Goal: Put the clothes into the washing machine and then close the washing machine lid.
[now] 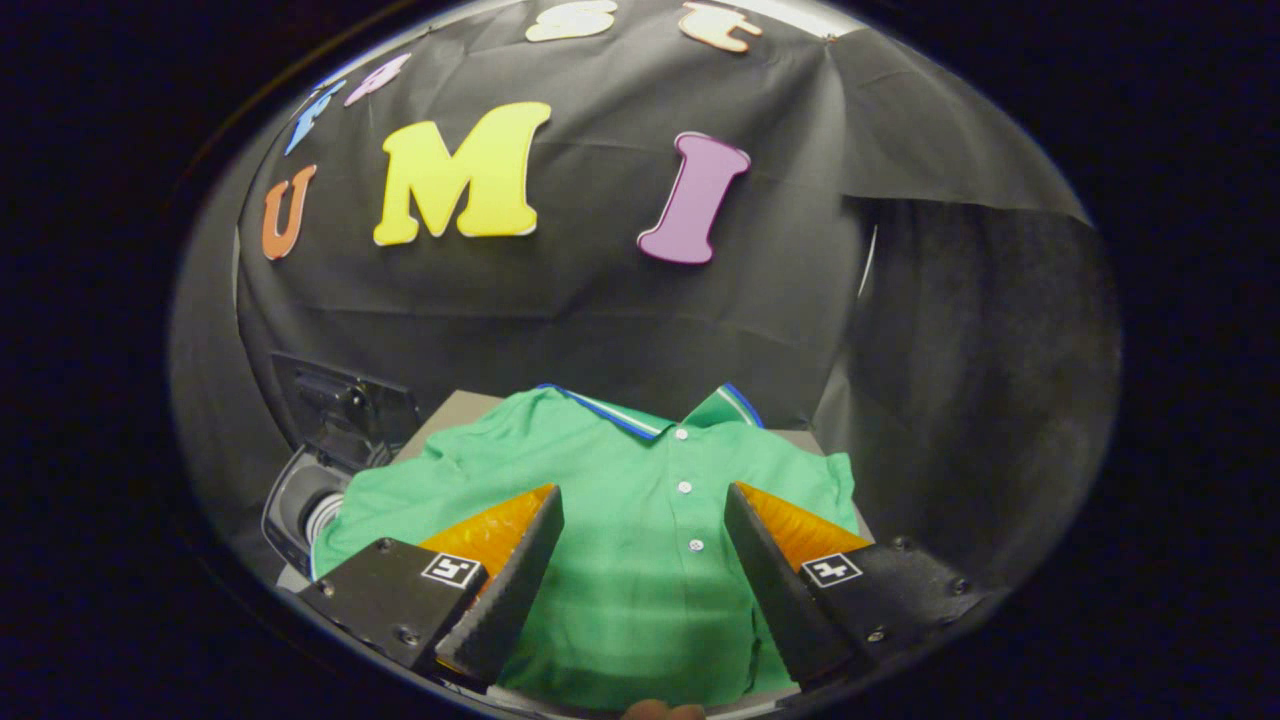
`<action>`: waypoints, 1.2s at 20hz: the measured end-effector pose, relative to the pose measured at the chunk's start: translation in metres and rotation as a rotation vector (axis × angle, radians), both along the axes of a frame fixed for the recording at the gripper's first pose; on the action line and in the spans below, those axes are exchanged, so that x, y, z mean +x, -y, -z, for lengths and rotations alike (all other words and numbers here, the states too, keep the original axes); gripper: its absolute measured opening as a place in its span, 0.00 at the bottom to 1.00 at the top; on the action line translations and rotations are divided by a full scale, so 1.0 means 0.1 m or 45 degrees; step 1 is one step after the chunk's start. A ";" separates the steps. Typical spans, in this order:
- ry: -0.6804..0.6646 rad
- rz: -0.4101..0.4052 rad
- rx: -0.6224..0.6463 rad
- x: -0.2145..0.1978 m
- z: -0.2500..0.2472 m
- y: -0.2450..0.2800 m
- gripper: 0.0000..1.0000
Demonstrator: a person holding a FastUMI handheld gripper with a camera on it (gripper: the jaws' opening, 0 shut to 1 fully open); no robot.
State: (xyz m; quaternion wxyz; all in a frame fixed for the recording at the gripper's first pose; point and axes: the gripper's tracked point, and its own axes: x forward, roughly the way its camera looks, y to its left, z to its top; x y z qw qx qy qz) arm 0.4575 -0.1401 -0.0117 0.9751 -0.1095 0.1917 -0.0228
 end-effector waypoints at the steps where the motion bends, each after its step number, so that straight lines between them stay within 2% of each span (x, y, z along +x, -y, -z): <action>1: -0.027 0.007 0.004 0.06 0.06 0.03 1.00; 4: -0.149 0.040 0.046 0.11 0.29 0.13 1.00; 9: -0.240 -0.005 0.102 0.13 0.34 0.12 1.00; 14: -0.474 0.123 0.138 0.07 0.35 0.10 1.00; 15: -0.515 0.108 0.144 0.07 0.33 0.06 1.00; 20: -0.578 0.069 0.110 0.06 0.35 -0.05 0.20; 21: -0.576 0.072 0.112 0.06 0.32 -0.05 0.09; 24: -0.560 0.065 0.144 0.04 0.29 -0.03 0.06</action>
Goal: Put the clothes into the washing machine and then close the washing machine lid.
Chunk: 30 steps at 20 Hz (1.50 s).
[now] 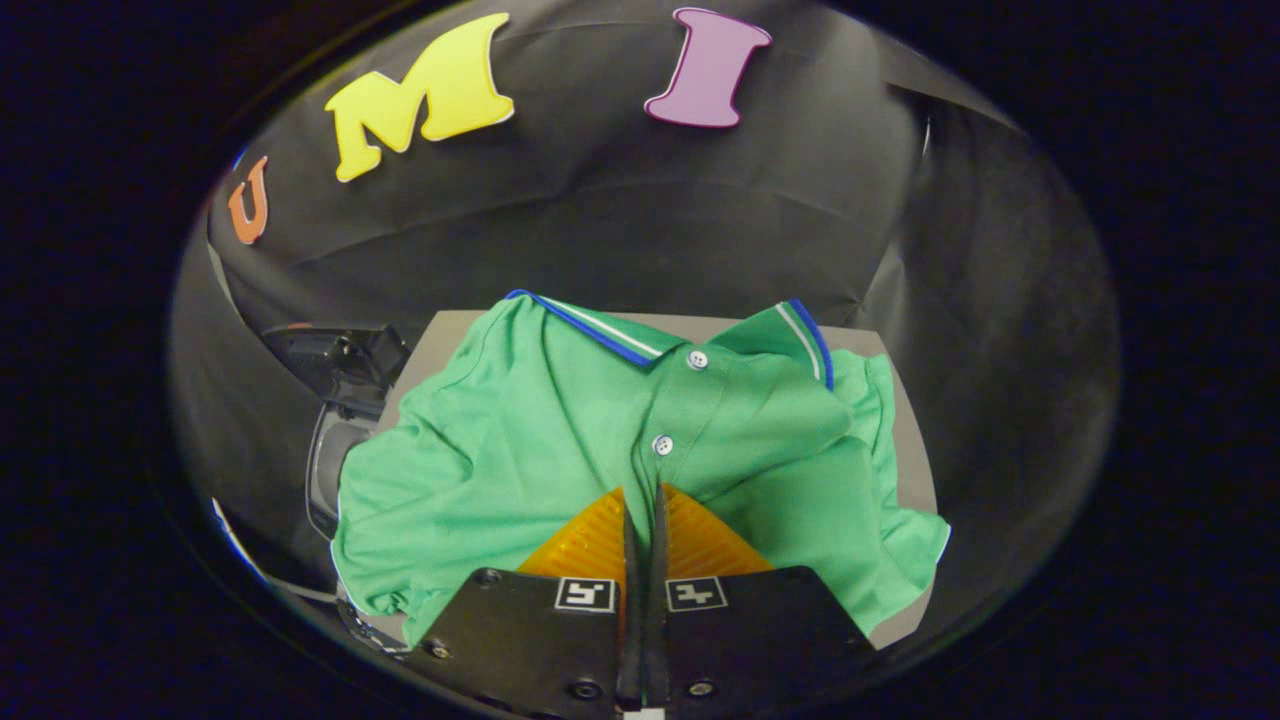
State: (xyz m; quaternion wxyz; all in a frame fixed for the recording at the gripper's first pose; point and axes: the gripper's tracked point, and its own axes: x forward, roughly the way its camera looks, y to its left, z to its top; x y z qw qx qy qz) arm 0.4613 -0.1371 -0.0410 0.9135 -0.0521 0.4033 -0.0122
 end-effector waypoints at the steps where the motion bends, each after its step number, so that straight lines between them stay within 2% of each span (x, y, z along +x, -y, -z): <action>1: 0.008 -0.002 0.011 -0.02 -0.02 -0.01 0.06; 4: 0.100 -0.001 0.026 -0.07 -0.26 -0.05 0.05; 8: 0.244 -0.061 0.129 -0.29 -0.81 -0.32 0.05; 11: 0.341 -0.152 0.238 -0.48 -1.24 -0.68 0.05; 15: 0.436 -0.297 0.279 -0.72 -1.62 -1.17 0.05; 19: 0.476 -0.447 0.274 -0.97 -1.82 -1.71 0.05; 26: 0.469 -0.650 0.415 -1.07 -1.94 -2.65 0.05; 30: 0.423 -0.752 0.460 -1.06 -1.85 -3.19 0.05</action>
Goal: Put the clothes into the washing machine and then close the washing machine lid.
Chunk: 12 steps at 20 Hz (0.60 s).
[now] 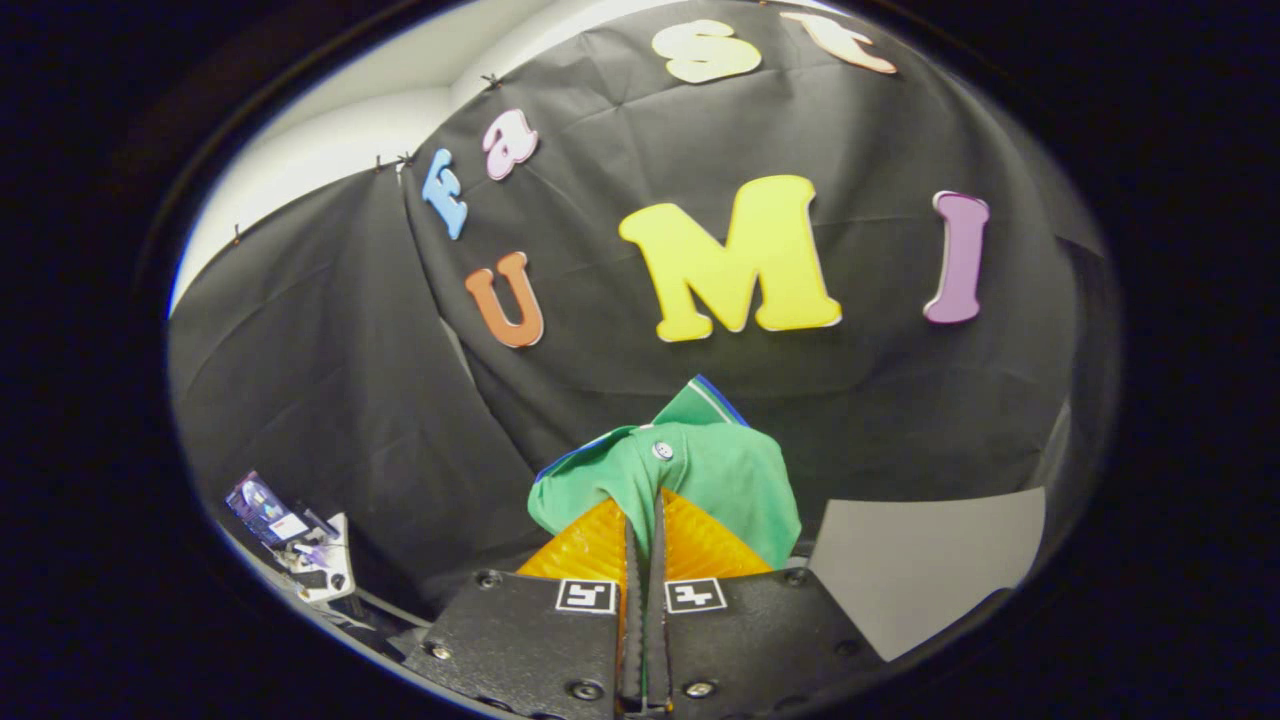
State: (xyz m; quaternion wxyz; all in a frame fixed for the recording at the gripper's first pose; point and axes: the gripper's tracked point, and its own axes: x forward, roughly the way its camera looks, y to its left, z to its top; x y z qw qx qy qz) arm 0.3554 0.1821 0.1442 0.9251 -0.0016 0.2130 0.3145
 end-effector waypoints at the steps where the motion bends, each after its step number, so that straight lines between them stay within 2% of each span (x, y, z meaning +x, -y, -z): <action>1: -0.015 -0.026 0.004 0.01 0.05 -0.13 0.05; 6: -0.119 -0.061 0.000 0.15 0.51 -0.62 0.05; 12: -0.222 0.073 -0.083 0.35 1.46 -0.89 0.05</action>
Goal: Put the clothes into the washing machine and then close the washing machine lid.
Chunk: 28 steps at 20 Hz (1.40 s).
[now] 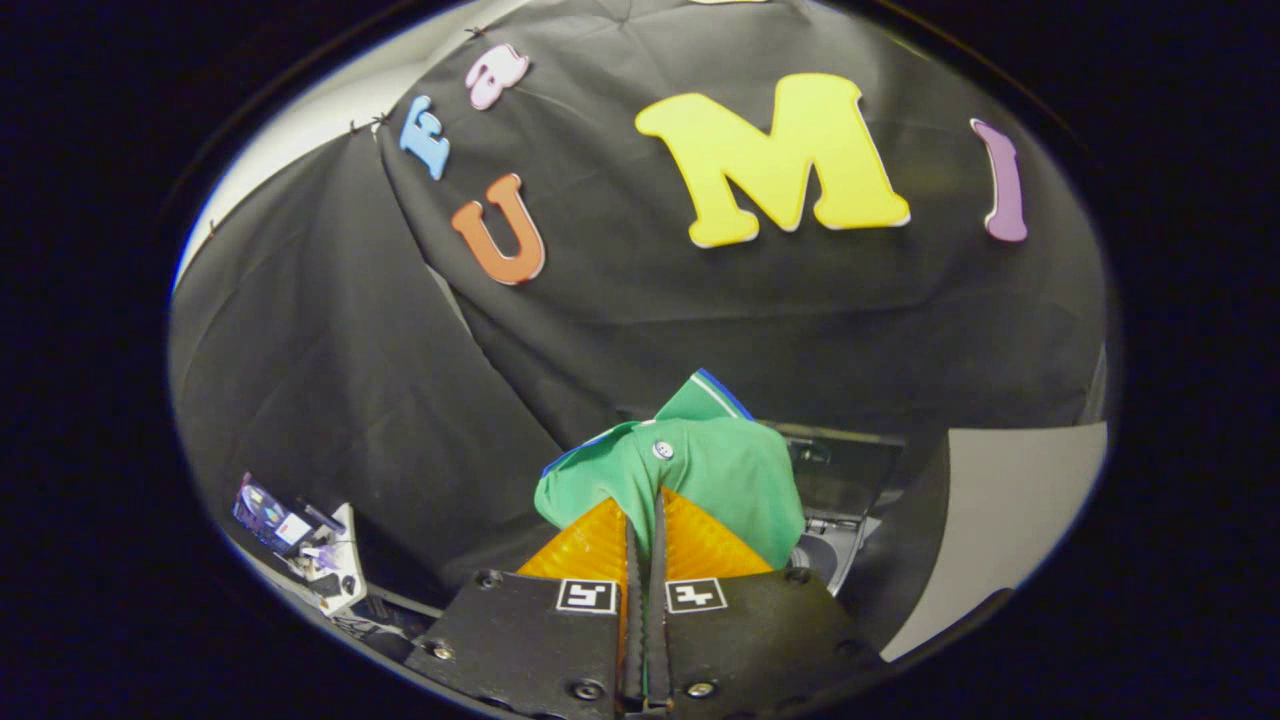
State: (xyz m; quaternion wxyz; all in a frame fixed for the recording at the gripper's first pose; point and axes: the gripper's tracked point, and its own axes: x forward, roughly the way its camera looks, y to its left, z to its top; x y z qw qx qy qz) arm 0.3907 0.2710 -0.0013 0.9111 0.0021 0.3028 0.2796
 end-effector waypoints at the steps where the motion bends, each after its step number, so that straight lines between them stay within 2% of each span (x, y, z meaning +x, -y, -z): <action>1: -0.022 0.029 -0.016 0.03 0.20 0.00 0.05; 5: -0.104 0.153 -0.067 0.19 0.97 -0.04 0.05; 11: -0.194 0.361 -0.117 0.48 1.87 -0.02 0.05; 14: -0.238 0.428 -0.117 0.75 2.34 0.01 0.05; 18: -0.383 0.633 -0.084 0.84 2.77 0.11 0.05; 22: -0.389 0.668 -0.202 0.91 2.92 0.24 0.05; 25: -0.405 0.696 -0.185 0.92 2.96 0.21 0.05; 28: -0.399 0.678 -0.192 0.93 2.96 0.23 0.05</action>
